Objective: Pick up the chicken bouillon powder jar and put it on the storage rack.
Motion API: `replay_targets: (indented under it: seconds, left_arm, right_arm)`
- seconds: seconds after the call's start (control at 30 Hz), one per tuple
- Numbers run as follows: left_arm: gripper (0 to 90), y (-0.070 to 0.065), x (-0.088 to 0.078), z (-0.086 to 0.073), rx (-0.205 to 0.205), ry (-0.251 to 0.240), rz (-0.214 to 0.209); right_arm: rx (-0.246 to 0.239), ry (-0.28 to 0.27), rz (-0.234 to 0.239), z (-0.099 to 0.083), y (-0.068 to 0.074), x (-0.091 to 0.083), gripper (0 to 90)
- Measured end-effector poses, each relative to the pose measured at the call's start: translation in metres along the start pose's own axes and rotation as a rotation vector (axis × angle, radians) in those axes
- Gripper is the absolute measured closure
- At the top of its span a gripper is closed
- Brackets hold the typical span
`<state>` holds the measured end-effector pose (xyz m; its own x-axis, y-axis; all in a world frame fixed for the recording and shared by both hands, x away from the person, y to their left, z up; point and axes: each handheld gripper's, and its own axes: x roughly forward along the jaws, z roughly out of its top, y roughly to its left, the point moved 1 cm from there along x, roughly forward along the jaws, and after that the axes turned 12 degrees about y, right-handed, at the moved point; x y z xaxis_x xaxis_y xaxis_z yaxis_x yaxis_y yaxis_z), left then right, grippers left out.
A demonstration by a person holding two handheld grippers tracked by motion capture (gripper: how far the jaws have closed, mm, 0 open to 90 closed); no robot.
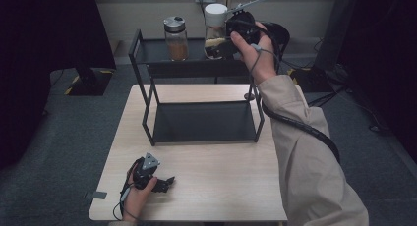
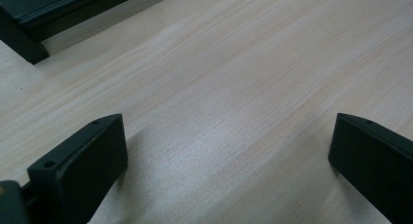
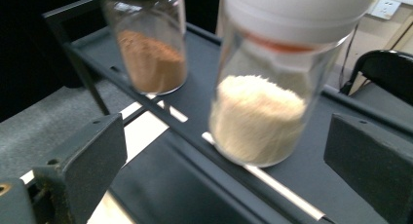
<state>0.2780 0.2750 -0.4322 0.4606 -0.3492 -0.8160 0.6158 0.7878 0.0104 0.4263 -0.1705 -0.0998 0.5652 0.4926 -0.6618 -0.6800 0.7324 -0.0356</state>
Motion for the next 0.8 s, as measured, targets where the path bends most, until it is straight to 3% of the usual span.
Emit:
replay_targets:
  seconds: [0.8]
  left_arm:
    - [0.0,0.0,0.0,0.0,0.0,0.0,0.001]
  right_arm:
    - [-0.028,-0.022,0.073,-0.064,0.026,0.002,1.1]
